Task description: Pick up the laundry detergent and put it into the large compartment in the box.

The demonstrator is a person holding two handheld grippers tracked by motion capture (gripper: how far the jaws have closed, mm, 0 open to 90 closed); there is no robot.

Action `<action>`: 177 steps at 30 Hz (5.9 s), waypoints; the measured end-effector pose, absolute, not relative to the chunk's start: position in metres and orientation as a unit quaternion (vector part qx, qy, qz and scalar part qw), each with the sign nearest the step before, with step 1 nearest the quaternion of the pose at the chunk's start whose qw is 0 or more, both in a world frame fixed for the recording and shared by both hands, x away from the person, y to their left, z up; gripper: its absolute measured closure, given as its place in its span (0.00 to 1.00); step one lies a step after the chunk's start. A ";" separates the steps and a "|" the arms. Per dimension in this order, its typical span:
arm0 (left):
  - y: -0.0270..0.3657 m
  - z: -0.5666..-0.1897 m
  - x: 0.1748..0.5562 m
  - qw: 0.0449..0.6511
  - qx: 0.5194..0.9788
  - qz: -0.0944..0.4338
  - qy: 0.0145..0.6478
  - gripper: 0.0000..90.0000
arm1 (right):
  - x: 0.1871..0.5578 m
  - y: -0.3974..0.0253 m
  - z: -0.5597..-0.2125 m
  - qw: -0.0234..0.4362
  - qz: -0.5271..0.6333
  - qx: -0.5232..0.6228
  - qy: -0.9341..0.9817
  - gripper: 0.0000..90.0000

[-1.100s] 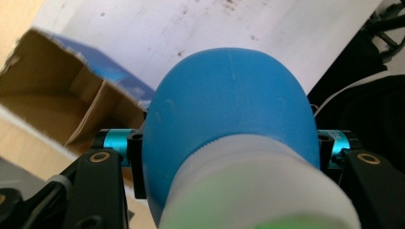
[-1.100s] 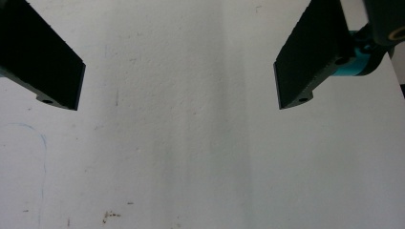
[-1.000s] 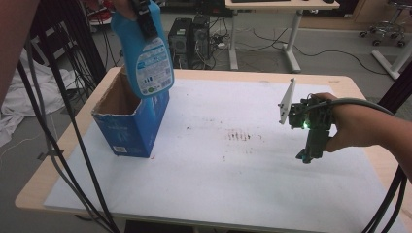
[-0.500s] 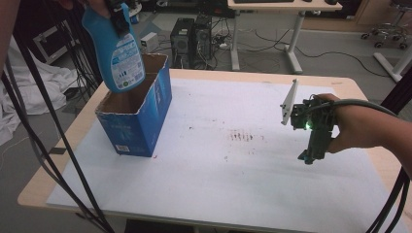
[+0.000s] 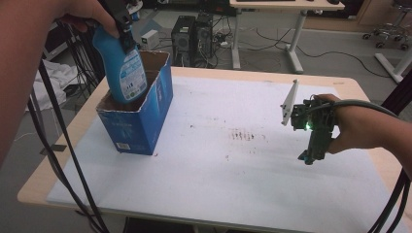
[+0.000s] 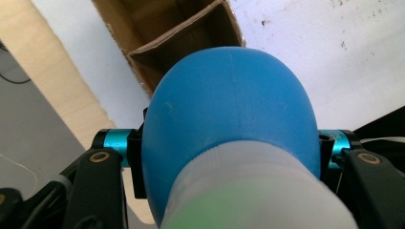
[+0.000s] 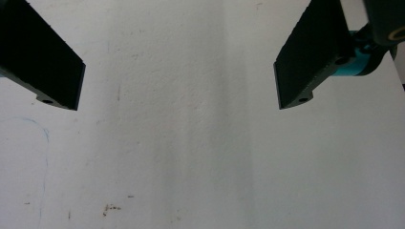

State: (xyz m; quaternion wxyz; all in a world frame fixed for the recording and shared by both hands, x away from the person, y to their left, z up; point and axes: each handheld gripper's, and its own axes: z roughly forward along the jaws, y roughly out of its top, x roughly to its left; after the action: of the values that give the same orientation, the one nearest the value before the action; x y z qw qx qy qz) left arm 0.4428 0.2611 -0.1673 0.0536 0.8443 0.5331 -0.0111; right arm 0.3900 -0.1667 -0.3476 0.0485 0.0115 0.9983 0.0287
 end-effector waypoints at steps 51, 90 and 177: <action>0.254 -0.297 0.439 0.016 0.939 -0.040 0.341 0.43 | 0.390 -0.158 -0.353 0.044 0.019 0.009 0.999 0.03; 0.251 -0.249 0.425 0.020 0.932 -0.029 0.362 0.24 | 0.390 -0.157 -0.350 0.048 0.026 0.005 0.998 0.03; 0.107 -0.250 0.402 0.031 0.997 -0.032 0.060 0.02 | 0.398 -0.147 -0.332 0.044 0.020 0.007 0.999 0.03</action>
State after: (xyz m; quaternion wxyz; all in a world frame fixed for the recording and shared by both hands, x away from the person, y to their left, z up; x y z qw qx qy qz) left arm 0.4016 0.1066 -0.2496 0.0311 0.9972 0.0604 -0.0315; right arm 0.3977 -0.1466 -0.3322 0.0440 0.0074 0.9988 0.0200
